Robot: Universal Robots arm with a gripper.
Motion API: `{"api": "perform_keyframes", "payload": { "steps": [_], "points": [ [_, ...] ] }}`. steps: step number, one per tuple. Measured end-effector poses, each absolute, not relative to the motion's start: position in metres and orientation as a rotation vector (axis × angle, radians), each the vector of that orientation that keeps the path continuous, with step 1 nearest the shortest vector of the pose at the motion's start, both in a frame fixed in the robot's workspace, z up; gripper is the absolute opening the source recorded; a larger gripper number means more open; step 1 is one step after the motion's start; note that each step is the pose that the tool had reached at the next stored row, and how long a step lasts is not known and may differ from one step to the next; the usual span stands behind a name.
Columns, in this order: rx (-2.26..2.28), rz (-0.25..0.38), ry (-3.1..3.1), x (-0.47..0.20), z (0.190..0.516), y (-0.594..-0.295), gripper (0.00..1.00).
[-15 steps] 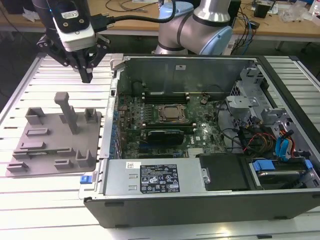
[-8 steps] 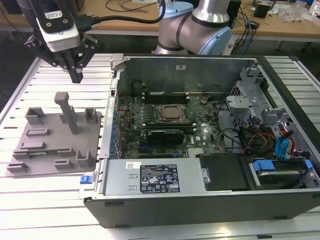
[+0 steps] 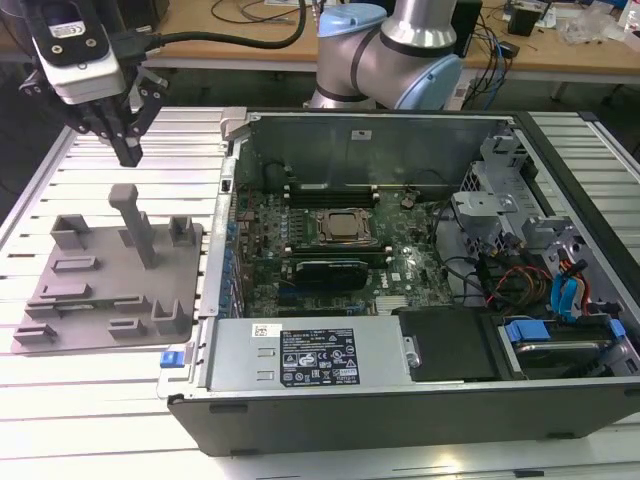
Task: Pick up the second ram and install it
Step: 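Reach for the second ram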
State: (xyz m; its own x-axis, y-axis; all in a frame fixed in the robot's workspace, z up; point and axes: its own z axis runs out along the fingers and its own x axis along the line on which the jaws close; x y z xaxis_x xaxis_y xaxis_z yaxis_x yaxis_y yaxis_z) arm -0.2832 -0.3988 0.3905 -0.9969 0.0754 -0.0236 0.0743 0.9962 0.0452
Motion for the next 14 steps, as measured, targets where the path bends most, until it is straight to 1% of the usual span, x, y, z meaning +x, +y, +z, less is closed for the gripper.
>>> {"api": "perform_keyframes", "payload": {
  "steps": [14],
  "points": [
    [0.116, 0.069, 3.113, -0.315, 0.389, -0.399, 0.08]
  ]
}}
